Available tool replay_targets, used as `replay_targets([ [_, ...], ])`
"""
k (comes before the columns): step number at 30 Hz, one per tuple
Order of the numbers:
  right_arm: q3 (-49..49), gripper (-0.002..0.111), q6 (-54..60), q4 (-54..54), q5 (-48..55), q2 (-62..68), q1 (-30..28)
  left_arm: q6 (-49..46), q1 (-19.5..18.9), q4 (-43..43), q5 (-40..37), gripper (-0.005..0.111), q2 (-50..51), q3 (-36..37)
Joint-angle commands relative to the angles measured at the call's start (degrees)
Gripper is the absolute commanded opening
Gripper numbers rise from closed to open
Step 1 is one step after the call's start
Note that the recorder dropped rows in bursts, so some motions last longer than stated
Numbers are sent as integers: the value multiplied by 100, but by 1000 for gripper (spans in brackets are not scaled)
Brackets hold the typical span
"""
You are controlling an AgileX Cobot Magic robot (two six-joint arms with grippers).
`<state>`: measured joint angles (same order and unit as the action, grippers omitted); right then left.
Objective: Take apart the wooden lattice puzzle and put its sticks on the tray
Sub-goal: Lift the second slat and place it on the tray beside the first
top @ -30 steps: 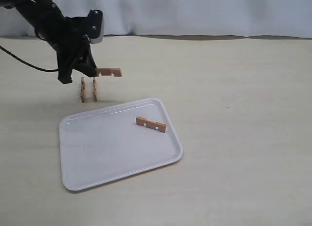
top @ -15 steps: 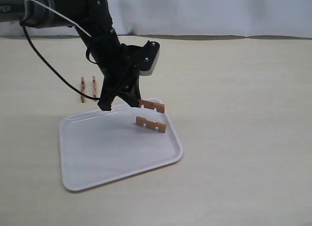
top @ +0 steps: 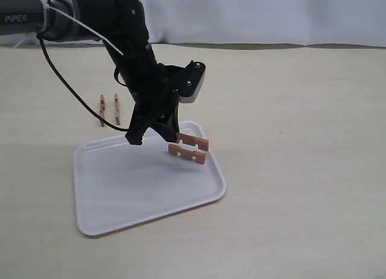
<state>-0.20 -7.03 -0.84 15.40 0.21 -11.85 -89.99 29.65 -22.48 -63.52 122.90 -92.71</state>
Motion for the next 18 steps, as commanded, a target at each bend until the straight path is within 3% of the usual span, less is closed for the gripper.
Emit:
replay_targets([
  [1, 20, 5, -1, 5, -48, -21, -3, 20, 39, -47, 102, 0, 152, -3],
  [18, 20, 5, -1, 5, -48, -21, -3, 47, 39, 246, 413, 0, 347, -3],
])
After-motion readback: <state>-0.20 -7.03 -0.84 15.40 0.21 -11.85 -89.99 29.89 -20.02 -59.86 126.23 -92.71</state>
